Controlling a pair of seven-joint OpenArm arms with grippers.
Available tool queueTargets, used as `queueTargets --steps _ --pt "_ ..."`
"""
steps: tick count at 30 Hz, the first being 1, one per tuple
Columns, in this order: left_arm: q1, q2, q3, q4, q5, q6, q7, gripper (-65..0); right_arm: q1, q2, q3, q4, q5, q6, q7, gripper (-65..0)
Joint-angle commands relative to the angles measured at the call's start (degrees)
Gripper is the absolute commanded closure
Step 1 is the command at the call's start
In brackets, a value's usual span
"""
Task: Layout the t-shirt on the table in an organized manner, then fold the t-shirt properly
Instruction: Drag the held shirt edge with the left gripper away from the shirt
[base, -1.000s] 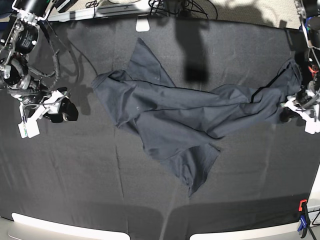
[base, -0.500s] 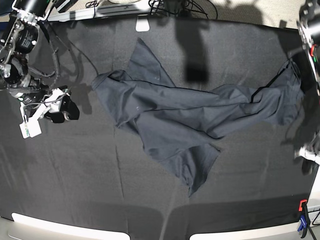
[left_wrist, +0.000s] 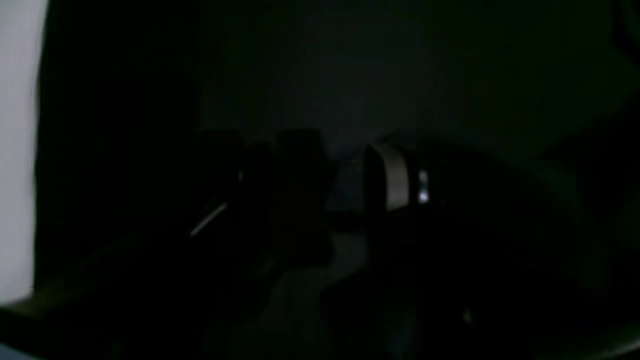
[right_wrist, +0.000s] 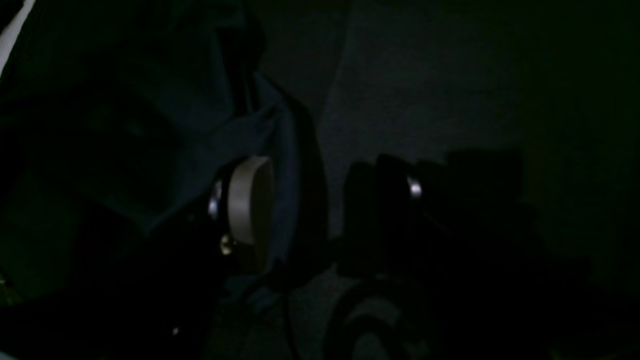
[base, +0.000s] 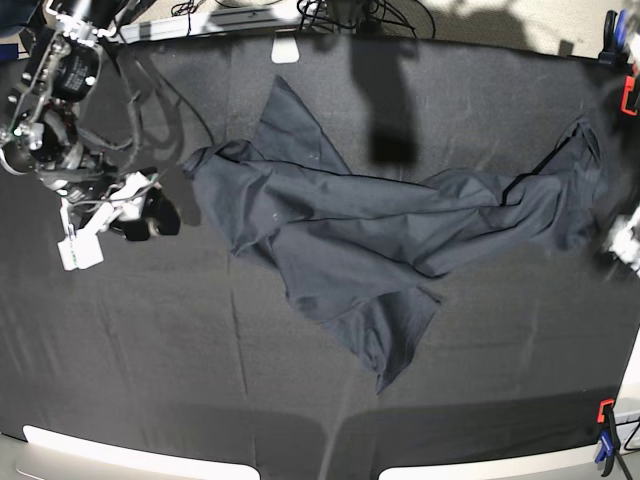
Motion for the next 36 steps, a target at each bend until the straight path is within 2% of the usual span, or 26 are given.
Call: queueTargets --steps 1,4,12,14,15,17,18,21,25,29,32,36 --pt "0.2 -0.96 -0.24 0.9 -1.2 -0.13 -2.12 -27.3 0.81 0.79 0.2 0.92 1.38 0.59 1.38 -32.0" --pt "3.3 0.94 -0.24 0.9 -1.22 -0.17 -5.22 -27.3 0.81 0.79 0.2 0.92 1.46 0.61 1.4 -32.0" --pt "2.89 6.78 -0.24 0.9 -1.36 -0.2 -5.38 -25.1 0.81 0.79 0.2 0.92 1.57 0.61 1.36 -32.0" --pt "2.6 7.58 -0.24 0.9 -1.38 -0.17 -5.73 -20.9 0.79 0.81 0.2 0.92 1.55 0.61 1.36 -32.0" --pt "2.51 7.72 -0.24 0.9 -1.33 -0.17 -6.73 -16.7 0.79 0.79 0.2 0.92 1.55 0.61 1.33 -32.0" --pt "2.51 7.52 -0.26 0.9 -1.33 -0.17 -9.73 -3.9 0.81 0.81 0.2 0.92 1.55 0.61 1.36 -32.0" --pt "2.45 7.23 -0.26 0.9 -1.33 -0.17 -11.93 0.0 0.81 0.79 0.2 0.92 1.57 0.63 1.36 -32.0" --pt "0.92 6.1 -0.33 0.9 -0.63 0.26 -19.76 0.0 0.81 0.79 0.2 0.92 1.57 1.29 1.38 -32.0" --pt "-5.49 5.53 -0.35 0.9 6.91 8.68 -24.59 0.0 0.81 0.79 0.2 0.92 1.6 1.36 1.51 -32.0" --pt "-12.44 5.99 -0.28 0.79 12.39 11.15 -30.05 0.0 0.81 0.79 0.2 0.92 1.57 1.38 1.51 -32.0" --pt "-16.65 7.08 -0.26 0.31 14.88 15.17 -31.85 0.0 0.79 0.79 0.2 0.92 1.6 1.46 1.49 -32.0" --pt "-20.11 8.04 0.11 -0.13 15.39 15.96 -36.37 0.0 0.79 0.79 0.2 0.92 1.57 1.49 1.49 -32.0"
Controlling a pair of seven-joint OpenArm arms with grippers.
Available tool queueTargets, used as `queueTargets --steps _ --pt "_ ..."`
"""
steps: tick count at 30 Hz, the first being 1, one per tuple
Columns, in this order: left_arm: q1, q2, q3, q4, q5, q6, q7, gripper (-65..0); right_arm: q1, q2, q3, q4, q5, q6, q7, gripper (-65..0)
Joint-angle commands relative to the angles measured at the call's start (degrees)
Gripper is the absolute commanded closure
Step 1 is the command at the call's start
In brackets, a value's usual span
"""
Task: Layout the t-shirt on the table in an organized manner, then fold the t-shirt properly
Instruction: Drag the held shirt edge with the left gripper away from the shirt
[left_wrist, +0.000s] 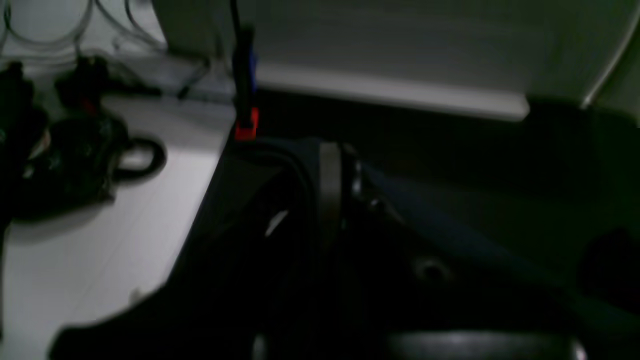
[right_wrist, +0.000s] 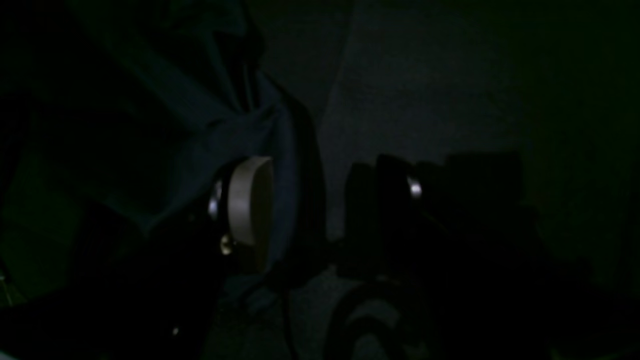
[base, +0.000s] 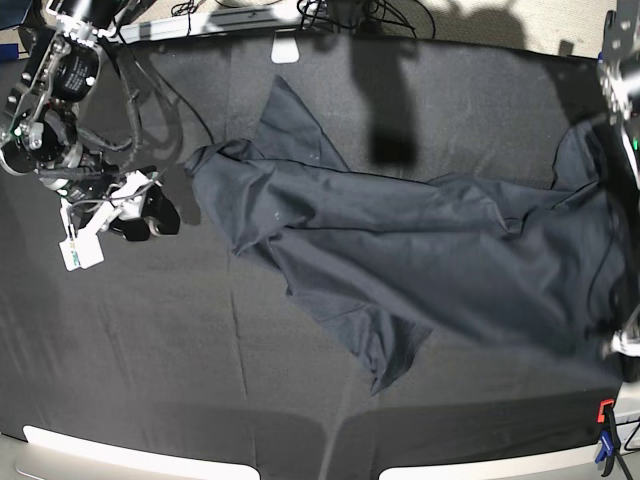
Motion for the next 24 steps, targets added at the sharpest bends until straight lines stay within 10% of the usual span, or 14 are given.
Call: queueTargets --steps 1,4,9,11,14,24 --pt "-2.6 -0.92 0.11 0.96 -0.7 0.0 -3.58 0.0 0.76 0.79 0.2 0.92 1.44 0.74 1.51 -32.0" --pt "-4.17 -0.35 2.14 0.96 -0.68 1.68 -5.14 0.0 0.76 0.79 0.2 0.92 1.44 0.74 1.51 -32.0" --pt "-4.79 -0.04 9.99 0.92 0.72 14.21 -10.84 0.0 0.79 0.79 0.2 0.92 1.46 0.74 1.51 -32.0" --pt "-4.81 -0.04 13.05 0.92 4.02 14.64 -11.67 -3.0 0.79 0.79 0.2 0.92 1.44 0.74 1.51 -32.0" --pt "-4.81 0.31 16.76 0.92 8.0 14.67 -14.12 -24.8 0.79 0.79 0.2 0.92 1.44 0.74 1.51 -32.0" --pt "-5.75 1.03 17.81 0.92 9.11 19.15 -7.41 -25.0 0.79 0.79 0.2 0.92 1.46 0.74 2.05 -32.0"
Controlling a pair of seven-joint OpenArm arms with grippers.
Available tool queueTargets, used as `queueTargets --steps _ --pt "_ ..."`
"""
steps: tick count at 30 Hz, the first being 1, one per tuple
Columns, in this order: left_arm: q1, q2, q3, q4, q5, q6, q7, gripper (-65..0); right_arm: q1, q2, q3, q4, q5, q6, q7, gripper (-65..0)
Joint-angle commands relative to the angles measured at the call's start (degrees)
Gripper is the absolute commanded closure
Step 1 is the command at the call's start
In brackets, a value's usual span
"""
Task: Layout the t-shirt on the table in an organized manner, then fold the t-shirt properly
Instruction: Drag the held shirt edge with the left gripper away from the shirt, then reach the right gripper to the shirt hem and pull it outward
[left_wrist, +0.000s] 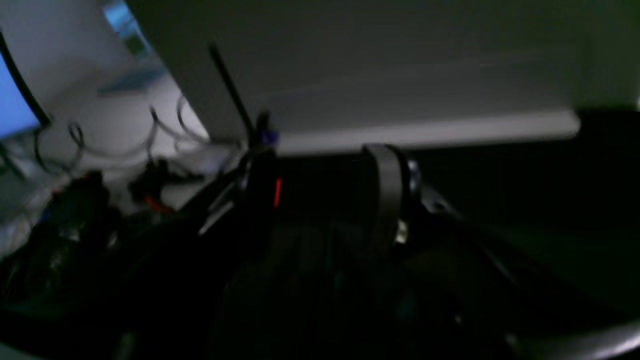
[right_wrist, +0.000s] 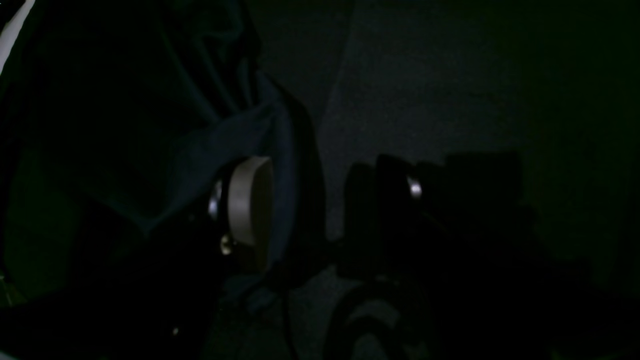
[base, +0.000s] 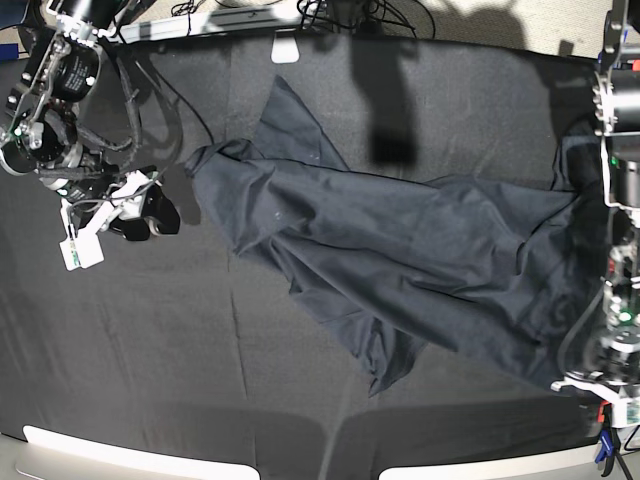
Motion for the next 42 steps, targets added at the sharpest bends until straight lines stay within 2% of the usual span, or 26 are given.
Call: queueTargets --steps 1,3,7,11,13,17,20,24,30,33,34,36,39,42 --pt "-1.81 -0.68 -0.28 0.96 -0.24 0.63 0.55 -25.0 0.81 0.79 0.2 0.92 1.46 0.68 2.84 -32.0" --pt "-1.36 -0.72 -0.28 0.96 -2.49 0.59 4.59 -24.9 1.46 0.79 0.15 0.87 1.18 0.68 4.33 -32.0" --pt "2.49 -1.33 -0.33 4.07 -6.32 0.37 5.38 -21.1 6.62 0.81 -3.67 -2.05 -4.28 -0.42 4.13 -32.1" --pt "9.9 -2.12 -0.46 12.07 -6.12 0.42 6.78 -21.0 15.15 0.63 -13.49 -9.38 -8.39 -2.91 4.04 -32.1" --pt "13.68 -2.29 -1.25 15.76 -6.1 0.42 8.26 -21.0 20.02 0.61 -19.06 -14.38 -10.25 -5.53 4.04 -32.1" --pt "20.87 -2.27 -6.38 20.83 -6.14 0.39 9.29 -21.0 30.03 0.39 -28.61 -24.72 -10.16 -10.25 5.42 -32.1" --pt "25.53 -2.27 -11.28 22.99 -6.16 0.39 10.01 -21.0 37.35 -2.08 -32.59 -32.7 -10.8 -10.56 5.79 -32.1" --pt "31.08 -2.27 -16.41 25.42 -7.04 0.37 10.91 -21.0 45.68 -7.17 -34.36 -45.9 -12.98 -10.54 7.3 -32.0" --pt "37.42 -2.27 -19.93 27.67 -7.63 0.35 10.78 -21.0 53.81 -13.62 -34.36 -68.52 -26.16 -10.58 16.83 -32.0" --pt "39.08 -2.29 -20.33 27.76 -7.61 0.37 10.67 -21.0 54.97 -14.56 -34.36 -74.47 -28.65 -10.86 20.02 -32.0" --pt "39.39 -2.25 -20.33 27.76 -7.63 0.35 10.49 -21.0 54.8 -14.6 -34.36 -74.6 -28.61 -12.09 19.96 -32.0" --pt "39.67 -1.9 -20.33 27.76 -7.63 0.39 10.56 -21.0 54.4 -14.6 -34.36 -74.6 -28.59 -13.46 18.73 -32.0" --pt "39.78 -1.22 -20.33 27.76 -7.63 0.37 10.49 -21.0 53.83 -14.62 -34.36 -74.6 -28.55 -13.62 16.22 -31.9" --pt "39.76 -0.66 -20.33 27.76 -7.63 0.39 10.47 -21.0 53.11 -14.99 -34.36 -74.6 -28.55 -13.57 14.86 -27.6"
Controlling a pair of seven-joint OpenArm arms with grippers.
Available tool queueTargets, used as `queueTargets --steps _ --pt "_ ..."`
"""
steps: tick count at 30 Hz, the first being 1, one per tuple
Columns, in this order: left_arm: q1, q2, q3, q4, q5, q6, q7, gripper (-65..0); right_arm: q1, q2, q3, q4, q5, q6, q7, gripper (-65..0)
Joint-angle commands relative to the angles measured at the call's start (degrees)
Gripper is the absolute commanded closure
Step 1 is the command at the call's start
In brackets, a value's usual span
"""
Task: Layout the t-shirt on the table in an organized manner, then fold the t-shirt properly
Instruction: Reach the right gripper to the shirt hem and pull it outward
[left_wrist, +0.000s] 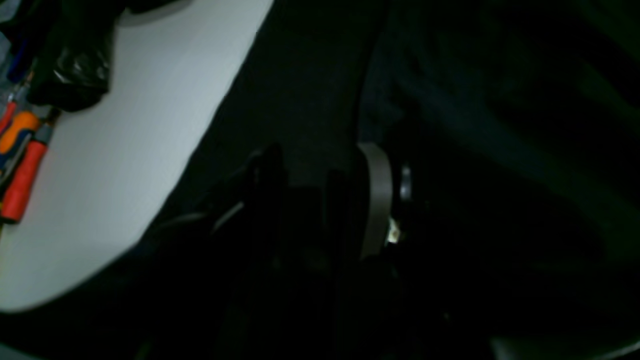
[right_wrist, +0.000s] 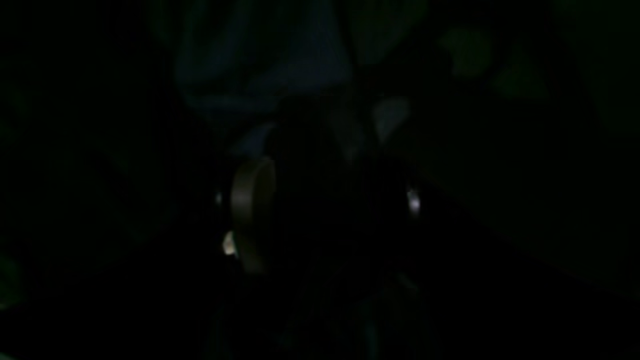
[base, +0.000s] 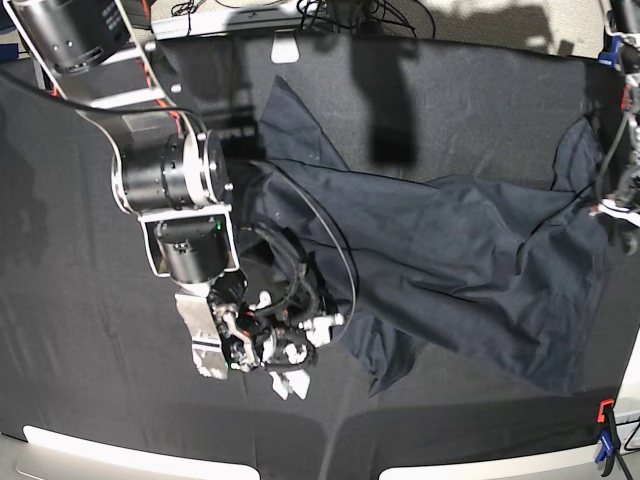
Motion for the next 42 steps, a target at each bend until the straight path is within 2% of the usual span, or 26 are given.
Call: queueTargets --steps 1,3,6,7,10,12,18,21,23,24,25,28,30,32,36,38,40,42 --pt "-0.68 -1.14 -0.46 1.11 -0.04 0.44 -1.42 -21.0 1.99 -0.66 0.11 0.92 0.55 0.24 0.33 -25.1" --pt "-0.68 -1.11 -0.46 1.11 -0.04 0.42 -1.44 -21.0 1.92 -0.85 0.11 0.92 0.57 0.24 0.46 -19.9" --pt "-0.68 -1.14 -0.46 1.11 -0.02 0.42 -1.44 -21.0 2.03 -0.94 0.11 1.01 -0.04 0.26 2.32 -4.4" --pt "-0.66 -1.14 -0.46 1.11 -0.02 0.42 -1.42 -21.0 2.05 -0.94 0.11 1.01 -1.9 0.26 4.22 0.0" --pt "-0.66 -1.14 -0.46 1.11 -0.02 0.44 -1.42 -21.0 2.51 -0.79 0.11 1.31 -11.41 0.22 11.58 0.0" --pt "-0.59 -1.14 -0.46 1.11 -0.02 0.44 -1.42 -21.0 3.19 -0.11 0.11 2.16 -16.55 -0.07 14.58 0.0" --pt "-0.33 -1.11 -0.46 1.11 -0.02 0.42 -1.4 -21.0 6.8 5.62 0.11 3.06 -22.62 -6.4 18.69 0.0" --pt "-0.35 -1.11 -0.46 1.11 -0.02 0.42 -1.42 -21.0 7.19 9.09 0.11 3.02 -23.8 -11.37 21.31 0.0" --pt "-0.37 -1.11 -0.46 1.11 -0.02 0.42 -1.42 -21.0 7.06 10.75 0.11 2.97 -23.78 -11.47 23.65 0.0" --pt "-0.37 -1.11 -0.46 1.11 -0.04 0.42 -1.42 -21.0 7.04 11.39 0.11 2.97 -23.8 -11.45 24.79 -0.7" --pt "-0.37 -1.11 -0.46 1.11 -0.04 0.42 -1.4 -21.0 7.04 11.96 0.11 2.97 -23.78 -11.41 25.7 -5.3" --pt "-0.33 -1.11 -0.46 1.11 -0.02 0.42 -1.36 -21.0 7.08 13.09 0.11 2.97 -23.37 -11.41 28.04 -24.7" --pt "-0.33 -1.11 -0.46 1.11 -0.02 0.42 -1.22 -21.0 7.08 13.33 0.11 2.97 -23.34 -10.99 27.93 -33.1" --pt "-0.35 -1.11 -0.46 1.11 -0.02 0.42 -1.14 -21.0 7.1 13.38 0.11 2.99 -22.97 -10.29 26.47 -33.8" --pt "-0.35 -1.14 -0.46 1.11 -0.02 0.42 -0.96 -21.0 7.17 13.75 0.11 5.18 -16.63 -10.19 21.44 -33.8" --pt "-0.33 -1.14 -0.46 1.11 -0.02 0.42 -0.96 -21.0 7.15 13.94 0.11 8.35 -15.47 -9.57 18.47 -33.8" --pt "-0.33 -1.14 -0.44 1.11 -0.02 0.42 -0.96 -21.0 7.1 13.99 0.11 12.61 -15.34 -6.67 14.91 -33.8" --pt "-0.35 -1.14 -0.44 1.11 -0.02 0.42 -0.98 -21.0 6.88 13.97 0.11 17.42 -12.04 -1.66 10.23 -33.8"
